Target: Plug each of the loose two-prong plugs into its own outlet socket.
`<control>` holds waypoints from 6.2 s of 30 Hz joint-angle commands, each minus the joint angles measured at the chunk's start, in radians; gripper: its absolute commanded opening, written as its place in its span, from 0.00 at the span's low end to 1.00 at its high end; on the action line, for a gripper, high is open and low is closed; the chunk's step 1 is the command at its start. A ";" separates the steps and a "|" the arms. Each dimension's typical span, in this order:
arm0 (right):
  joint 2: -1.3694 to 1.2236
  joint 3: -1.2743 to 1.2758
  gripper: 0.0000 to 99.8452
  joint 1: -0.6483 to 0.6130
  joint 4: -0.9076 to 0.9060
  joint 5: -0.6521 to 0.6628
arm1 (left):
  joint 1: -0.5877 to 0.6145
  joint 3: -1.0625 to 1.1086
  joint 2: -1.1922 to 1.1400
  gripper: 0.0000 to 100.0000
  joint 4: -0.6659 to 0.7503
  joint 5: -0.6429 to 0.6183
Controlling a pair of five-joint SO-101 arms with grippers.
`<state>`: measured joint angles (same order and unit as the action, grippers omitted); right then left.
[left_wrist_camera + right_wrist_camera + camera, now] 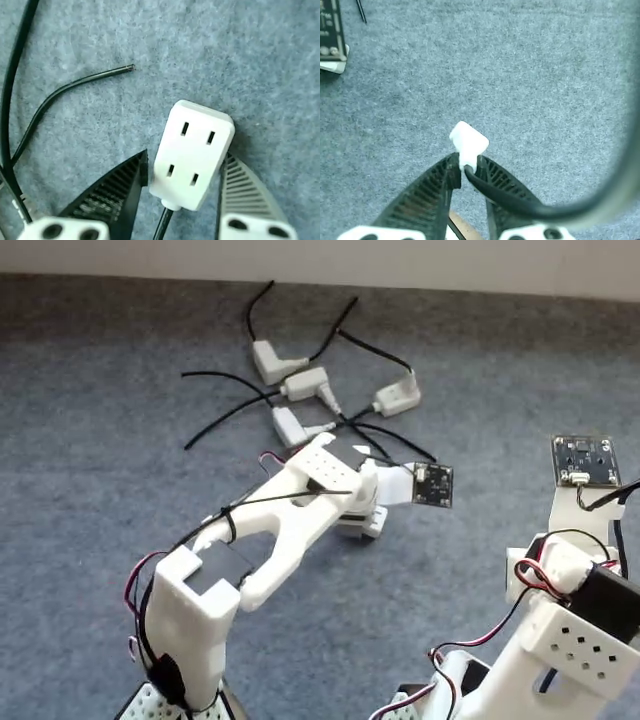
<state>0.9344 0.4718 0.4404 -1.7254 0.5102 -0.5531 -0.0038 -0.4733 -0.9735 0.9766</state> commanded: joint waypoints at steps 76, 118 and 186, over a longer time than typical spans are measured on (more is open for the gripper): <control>0.015 -0.005 0.01 0.005 -0.036 -0.123 | 0.039 -0.489 -0.156 0.31 -0.423 -1.399; -0.868 -0.418 0.01 -0.872 0.344 -0.516 | 0.705 -0.714 -0.325 0.23 -0.224 -1.398; -1.426 -0.997 0.01 -0.786 0.193 -0.302 | 0.711 -0.714 -0.329 0.23 -0.183 -1.401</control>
<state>-0.4987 -0.5086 -0.3376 -1.5305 0.2002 0.1588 -0.6851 -0.8170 -1.1838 -0.4166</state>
